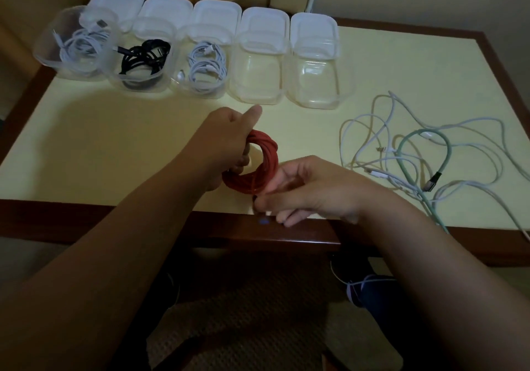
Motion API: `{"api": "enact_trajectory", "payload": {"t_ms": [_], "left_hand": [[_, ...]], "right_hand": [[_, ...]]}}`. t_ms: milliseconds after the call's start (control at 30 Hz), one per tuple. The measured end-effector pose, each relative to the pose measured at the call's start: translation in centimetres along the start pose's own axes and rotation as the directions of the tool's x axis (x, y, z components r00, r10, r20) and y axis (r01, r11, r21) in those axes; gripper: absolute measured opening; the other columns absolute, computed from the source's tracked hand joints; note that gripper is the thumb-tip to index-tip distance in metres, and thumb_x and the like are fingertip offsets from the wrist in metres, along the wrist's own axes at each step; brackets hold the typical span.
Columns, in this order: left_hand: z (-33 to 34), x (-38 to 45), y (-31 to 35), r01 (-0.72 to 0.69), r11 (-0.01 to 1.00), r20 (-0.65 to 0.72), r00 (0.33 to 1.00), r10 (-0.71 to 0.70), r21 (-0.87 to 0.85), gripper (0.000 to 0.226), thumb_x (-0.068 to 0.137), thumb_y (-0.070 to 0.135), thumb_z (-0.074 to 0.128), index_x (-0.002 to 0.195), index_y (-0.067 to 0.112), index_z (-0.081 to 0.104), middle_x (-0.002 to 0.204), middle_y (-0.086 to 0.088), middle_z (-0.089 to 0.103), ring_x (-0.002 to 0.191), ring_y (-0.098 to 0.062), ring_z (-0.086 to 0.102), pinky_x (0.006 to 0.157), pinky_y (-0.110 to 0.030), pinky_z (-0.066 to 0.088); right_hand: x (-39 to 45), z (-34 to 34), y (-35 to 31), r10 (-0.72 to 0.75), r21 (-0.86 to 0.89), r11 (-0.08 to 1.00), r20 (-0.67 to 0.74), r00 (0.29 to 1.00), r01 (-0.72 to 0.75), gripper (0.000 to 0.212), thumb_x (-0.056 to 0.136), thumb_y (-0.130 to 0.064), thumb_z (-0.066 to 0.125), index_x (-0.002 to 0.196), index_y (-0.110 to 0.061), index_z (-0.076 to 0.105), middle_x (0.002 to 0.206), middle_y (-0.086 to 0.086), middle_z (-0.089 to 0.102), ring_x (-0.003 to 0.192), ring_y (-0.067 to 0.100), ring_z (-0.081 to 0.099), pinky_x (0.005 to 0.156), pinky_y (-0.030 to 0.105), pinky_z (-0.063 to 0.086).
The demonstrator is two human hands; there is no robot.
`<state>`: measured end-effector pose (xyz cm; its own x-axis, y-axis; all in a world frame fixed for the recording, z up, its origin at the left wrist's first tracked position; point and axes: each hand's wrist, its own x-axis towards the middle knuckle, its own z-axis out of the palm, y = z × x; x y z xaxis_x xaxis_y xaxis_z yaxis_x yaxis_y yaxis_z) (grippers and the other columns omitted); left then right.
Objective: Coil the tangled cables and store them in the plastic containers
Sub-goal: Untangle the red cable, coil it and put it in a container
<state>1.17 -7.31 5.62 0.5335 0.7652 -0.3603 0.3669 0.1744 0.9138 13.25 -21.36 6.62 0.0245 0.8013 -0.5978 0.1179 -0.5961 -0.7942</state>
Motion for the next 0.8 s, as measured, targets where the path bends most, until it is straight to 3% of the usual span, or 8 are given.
{"api": "enact_trajectory", "payload": {"t_ms": [67, 200, 300, 400, 500, 600, 700, 800], "left_hand": [[0.1, 0.0, -0.3, 0.0, 0.999, 0.04, 0.999, -0.002, 0.047, 0.035, 0.104, 0.046, 0.052, 0.089, 0.015, 0.045, 0.049, 0.002, 0.038, 0.04, -0.014, 0.033, 0.041, -0.022, 0.03], [0.6, -0.4, -0.2, -0.003, 0.997, 0.178, 0.984, -0.01, 0.072, 0.043, 0.107, 0.043, 0.045, 0.078, 0.012, 0.045, 0.048, 0.001, 0.037, 0.039, -0.015, 0.032, 0.042, -0.024, 0.029], [1.2, -0.5, -0.3, 0.051, 0.996, 0.227, 0.972, -0.067, 0.077, 0.049, 0.106, 0.047, 0.042, 0.075, 0.01, 0.052, 0.053, -0.011, 0.053, 0.039, -0.018, 0.038, 0.044, -0.025, 0.032], [1.4, -0.4, -0.4, 0.068, 0.99, 0.196, 0.976, -0.091, 0.12, 0.049, 0.106, 0.049, 0.042, 0.093, 0.005, 0.061, 0.059, -0.016, 0.061, 0.043, -0.022, 0.045, 0.048, -0.027, 0.039], [1.3, -0.1, -0.6, 0.033, 0.983, 0.14, 0.988, -0.058, 0.178, 0.049, 0.103, 0.055, 0.046, 0.095, 0.012, 0.069, 0.06, -0.007, 0.067, 0.058, -0.024, 0.06, 0.065, -0.035, 0.048], [1.2, -0.3, -0.6, -0.016, 0.99, 0.237, 0.971, -0.017, 0.138, 0.06, 0.1, 0.061, 0.05, 0.086, 0.006, 0.069, 0.073, -0.025, 0.068, 0.064, -0.03, 0.062, 0.069, -0.04, 0.049], [0.1, -0.5, -0.3, -0.11, 0.986, 0.289, 0.955, 0.069, 0.127, 0.069, 0.088, 0.067, 0.065, 0.1, -0.001, 0.062, 0.081, -0.017, 0.07, 0.066, -0.032, 0.062, 0.066, -0.038, 0.052], [-1.4, -0.7, -0.1, -0.107, 0.944, 0.31, 0.951, 0.006, 0.311, 0.076, 0.07, 0.074, 0.076, 0.099, 0.005, 0.061, 0.074, -0.004, 0.069, 0.06, -0.017, 0.064, 0.054, -0.03, 0.049]], "right_hand": [[-0.1, -0.6, -0.3, 0.027, -0.009, 1.0, -0.078, 0.997, -0.028, 0.064, 0.061, -0.054, 0.089, 0.105, -0.013, 0.067, 0.097, 0.008, 0.076, 0.084, 0.023, 0.078, 0.075, 0.037, 0.063], [0.3, -0.7, -0.7, -0.032, 0.109, 0.992, -0.266, 0.964, 0.063, 0.05, 0.09, -0.056, 0.07, 0.111, -0.01, 0.064, 0.078, 0.005, 0.071, 0.068, 0.024, 0.066, 0.052, 0.027, 0.05], [0.8, 0.3, -0.7, -0.063, 0.284, 0.953, -0.168, 0.984, 0.11, 0.045, 0.1, -0.056, 0.057, 0.095, -0.012, 0.066, 0.07, 0.002, 0.063, 0.058, 0.02, 0.042, 0.047, 0.026, 0.031], [1.3, 0.5, -0.4, -0.055, 0.274, 0.959, -0.085, 0.995, 0.076, 0.047, 0.102, -0.057, 0.056, 0.081, -0.015, 0.06, 0.071, 0.002, 0.057, 0.053, 0.012, 0.026, 0.052, 0.03, 0.012], [1.2, 0.0, -0.3, -0.032, 0.361, 0.932, 0.023, 0.999, 0.022, 0.041, 0.103, -0.053, 0.056, 0.086, -0.016, 0.057, 0.071, 0.001, 0.055, 0.045, 0.007, 0.021, 0.042, 0.021, 0.012], [1.0, -0.3, -0.3, -0.038, 0.456, 0.89, 0.058, 0.998, 0.007, 0.035, 0.105, -0.043, 0.053, 0.083, -0.017, 0.052, 0.07, 0.002, 0.054, 0.039, 0.005, 0.023, 0.04, 0.019, 0.013], [1.1, -0.7, -0.4, -0.069, 0.453, 0.886, -0.087, 0.994, 0.101, 0.032, 0.106, -0.035, 0.052, 0.079, -0.017, 0.048, 0.065, 0.001, 0.048, 0.043, 0.009, 0.022, 0.04, 0.022, 0.014], [1.1, -1.3, -0.4, -0.109, 0.414, 0.889, -0.225, 0.968, 0.196, 0.031, 0.106, -0.035, 0.052, 0.083, -0.013, 0.048, 0.064, 0.001, 0.045, 0.053, 0.015, 0.016, 0.039, 0.022, 0.019]]}}
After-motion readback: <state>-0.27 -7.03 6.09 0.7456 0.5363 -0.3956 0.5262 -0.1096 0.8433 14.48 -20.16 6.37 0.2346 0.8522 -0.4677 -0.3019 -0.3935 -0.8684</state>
